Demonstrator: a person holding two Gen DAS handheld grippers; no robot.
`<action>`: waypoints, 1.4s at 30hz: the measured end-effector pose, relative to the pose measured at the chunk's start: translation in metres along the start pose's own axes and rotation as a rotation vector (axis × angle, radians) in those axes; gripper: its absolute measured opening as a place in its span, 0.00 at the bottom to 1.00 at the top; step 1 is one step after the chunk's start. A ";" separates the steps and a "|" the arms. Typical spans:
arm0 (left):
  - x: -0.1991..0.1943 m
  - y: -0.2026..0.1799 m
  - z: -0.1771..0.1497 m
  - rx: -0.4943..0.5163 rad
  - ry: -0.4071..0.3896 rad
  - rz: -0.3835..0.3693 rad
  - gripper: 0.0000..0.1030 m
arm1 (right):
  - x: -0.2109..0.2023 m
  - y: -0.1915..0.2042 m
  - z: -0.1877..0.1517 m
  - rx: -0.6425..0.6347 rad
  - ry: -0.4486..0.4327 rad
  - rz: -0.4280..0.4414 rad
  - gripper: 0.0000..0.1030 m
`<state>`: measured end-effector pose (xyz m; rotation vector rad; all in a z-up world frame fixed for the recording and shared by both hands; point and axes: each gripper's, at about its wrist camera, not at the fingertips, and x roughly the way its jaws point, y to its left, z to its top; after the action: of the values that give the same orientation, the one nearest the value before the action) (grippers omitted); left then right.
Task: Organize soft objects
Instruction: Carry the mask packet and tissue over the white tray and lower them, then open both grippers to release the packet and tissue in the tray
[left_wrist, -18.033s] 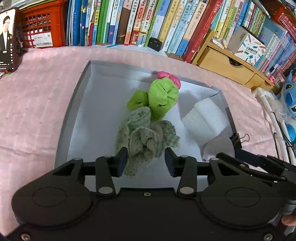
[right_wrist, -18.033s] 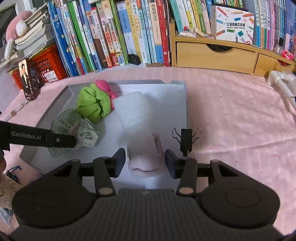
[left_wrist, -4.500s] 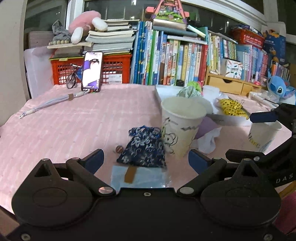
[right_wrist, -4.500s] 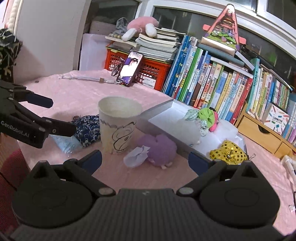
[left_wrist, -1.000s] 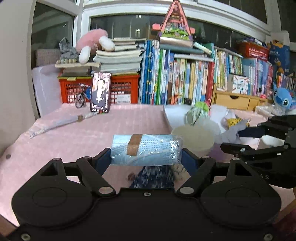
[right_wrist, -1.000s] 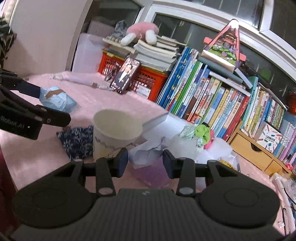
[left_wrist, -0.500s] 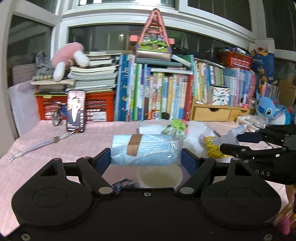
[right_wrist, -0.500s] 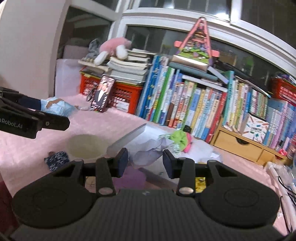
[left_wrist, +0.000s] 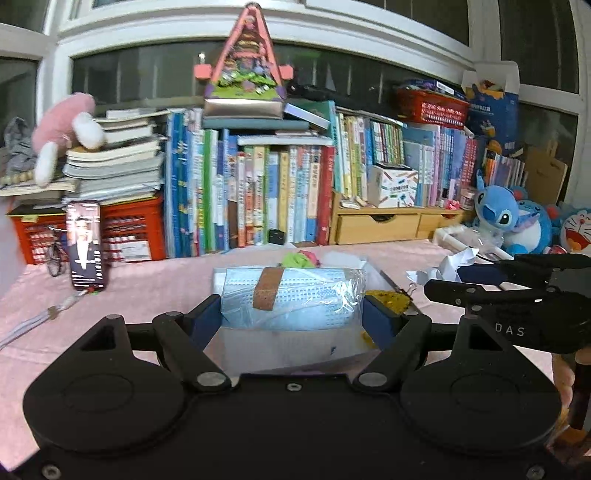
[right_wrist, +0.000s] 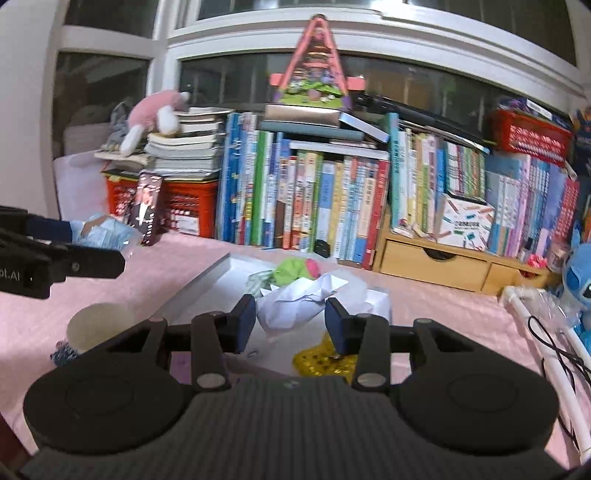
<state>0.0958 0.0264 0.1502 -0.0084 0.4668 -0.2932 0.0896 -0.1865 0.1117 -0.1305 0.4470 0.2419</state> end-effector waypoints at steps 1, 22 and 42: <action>0.007 -0.001 0.004 -0.004 0.016 -0.006 0.77 | 0.002 -0.004 0.002 0.007 0.007 -0.002 0.57; 0.175 0.040 0.043 -0.236 0.419 0.037 0.77 | 0.113 -0.061 0.027 0.244 0.289 0.057 0.57; 0.242 0.068 0.011 -0.484 0.593 0.041 0.77 | 0.190 -0.056 0.002 0.322 0.476 0.106 0.58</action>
<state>0.3255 0.0233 0.0477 -0.3921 1.1180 -0.1316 0.2709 -0.2017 0.0339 0.1565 0.9604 0.2390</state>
